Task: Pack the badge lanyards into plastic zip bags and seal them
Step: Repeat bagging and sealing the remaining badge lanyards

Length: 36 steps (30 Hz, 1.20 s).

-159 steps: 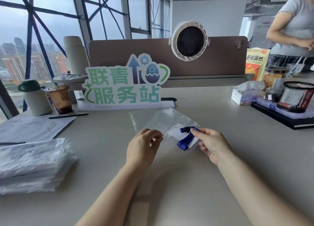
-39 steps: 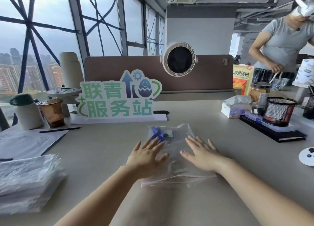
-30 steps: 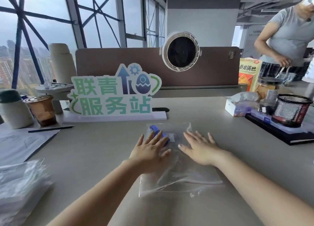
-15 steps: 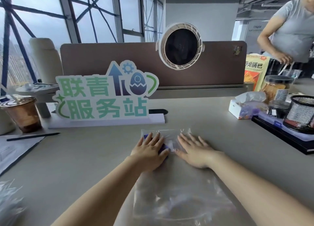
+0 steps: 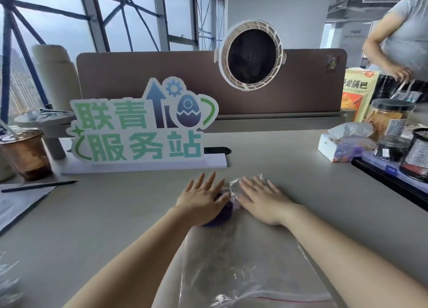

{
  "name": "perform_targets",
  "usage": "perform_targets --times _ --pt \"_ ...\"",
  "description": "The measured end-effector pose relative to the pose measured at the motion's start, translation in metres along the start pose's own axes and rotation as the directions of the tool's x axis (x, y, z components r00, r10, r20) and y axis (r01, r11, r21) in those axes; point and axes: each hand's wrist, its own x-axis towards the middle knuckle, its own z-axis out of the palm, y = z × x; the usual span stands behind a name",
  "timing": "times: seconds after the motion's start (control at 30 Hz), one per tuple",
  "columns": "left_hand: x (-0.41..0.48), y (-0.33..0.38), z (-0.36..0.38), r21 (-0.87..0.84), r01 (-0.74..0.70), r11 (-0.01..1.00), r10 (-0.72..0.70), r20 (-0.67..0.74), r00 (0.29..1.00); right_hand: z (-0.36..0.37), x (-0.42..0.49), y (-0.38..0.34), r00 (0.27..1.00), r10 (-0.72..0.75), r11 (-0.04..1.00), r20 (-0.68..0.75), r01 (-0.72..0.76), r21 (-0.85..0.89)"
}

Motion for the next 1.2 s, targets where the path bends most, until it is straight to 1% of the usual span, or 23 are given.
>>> perform_targets --times 0.07,0.1,0.2,0.27,0.33,0.37,0.43,0.5,0.57,0.6,0.63,0.73,0.8,0.87,0.93,0.97,1.0,1.03,1.07,1.1,1.13,1.17,1.2 --pt "-0.001 0.000 0.005 -0.005 0.016 1.000 -0.015 0.064 0.998 0.003 0.000 -0.001 0.998 0.013 1.000 0.062 -0.013 -0.001" --pt "-0.001 -0.001 0.004 -0.029 0.015 0.999 -0.013 0.060 0.998 0.001 0.001 0.000 0.998 0.015 1.000 0.061 -0.016 0.013" --pt "0.002 -0.010 -0.003 -0.070 0.023 0.997 -0.024 -0.025 0.999 -0.006 0.004 0.008 0.999 0.037 0.999 -0.010 -0.036 0.032" --pt "0.000 -0.017 0.000 -0.007 0.042 0.999 -0.042 0.029 0.999 -0.003 0.003 0.013 0.997 0.062 0.998 0.037 -0.062 0.002" --pt "-0.003 -0.019 0.005 -0.006 0.061 0.998 -0.060 0.070 0.996 0.001 0.002 0.013 0.995 0.077 0.997 0.060 -0.076 -0.007" --pt "-0.004 -0.020 0.005 -0.025 0.067 0.997 -0.066 0.049 0.997 0.000 0.001 0.013 0.997 0.074 0.997 0.034 -0.074 0.000" --pt "-0.004 -0.019 0.001 -0.058 0.053 0.997 -0.056 -0.054 0.997 -0.004 0.002 0.010 0.998 0.049 0.999 -0.033 -0.048 0.027" --pt "-0.006 -0.017 0.000 -0.062 0.006 0.998 -0.012 -0.102 0.995 -0.004 -0.001 0.005 1.000 -0.002 1.000 -0.003 0.002 0.015" --pt "-0.009 -0.014 0.004 -0.026 -0.043 0.999 0.042 -0.026 0.999 0.002 -0.003 0.001 0.997 -0.029 0.999 0.065 0.030 -0.024" --pt "-0.010 -0.013 0.005 -0.011 -0.053 0.999 0.053 0.009 0.999 0.003 -0.004 0.000 0.997 -0.030 0.999 0.073 0.031 -0.018" --pt "-0.011 -0.011 0.005 -0.006 -0.053 0.999 0.053 0.010 0.999 0.001 -0.005 -0.001 0.997 -0.031 0.999 0.065 0.031 0.007" --pt "-0.017 -0.005 -0.007 -0.100 -0.071 0.992 0.060 -0.111 0.992 -0.016 -0.015 -0.003 0.999 -0.051 0.992 -0.019 0.052 0.115" --pt "-0.033 -0.001 -0.013 -0.156 -0.134 0.979 0.106 -0.174 0.979 -0.021 -0.034 -0.005 0.996 -0.085 0.985 -0.028 0.088 0.151" --pt "-0.061 0.004 -0.007 -0.153 -0.222 0.963 0.201 -0.142 0.969 -0.014 -0.061 -0.008 0.992 -0.124 0.982 0.035 0.118 0.145" --pt "-0.088 0.009 0.006 -0.036 -0.273 0.961 0.272 -0.026 0.962 0.003 -0.086 -0.014 0.983 -0.154 0.988 0.096 0.152 0.029" --pt "-0.095 0.008 0.012 0.020 -0.276 0.961 0.276 0.007 0.961 0.010 -0.092 -0.014 0.982 -0.165 0.986 0.088 0.166 -0.013" --pt "-0.099 0.007 0.015 0.059 -0.278 0.959 0.278 0.008 0.961 0.012 -0.097 -0.016 0.985 -0.164 0.986 0.057 0.164 0.001" --pt "-0.102 0.008 0.014 0.069 -0.289 0.955 0.291 -0.031 0.956 0.008 -0.103 -0.018 0.990 -0.140 0.987 0.007 0.139 0.081" --pt "-0.105 0.011 0.008 0.051 -0.303 0.952 0.307 -0.123 0.944 -0.001 -0.110 -0.020 0.991 -0.109 0.969 -0.075 0.123 0.214" --pt "-0.111 0.016 0.002 0.003 -0.302 0.953 0.293 -0.254 0.922 -0.009 -0.119 -0.020 0.987 -0.071 0.927 -0.143 0.118 0.357" --pt "-0.120 0.020 -0.003 -0.077 -0.270 0.960 0.221 -0.384 0.896 -0.016 -0.129 -0.020 0.981 -0.051 0.868 -0.189 0.138 0.478" --pt "-0.130 0.025 -0.006 -0.159 -0.241 0.957 0.138 -0.479 0.867 -0.018 -0.140 -0.019 0.979 -0.060 0.837 -0.195 0.156 0.525" --pt "-0.143 0.029 -0.007 -0.205 -0.220 0.954 0.091 -0.501 0.861 -0.016 -0.153 -0.020 0.980 -0.103 0.855 -0.171 0.175 0.488"
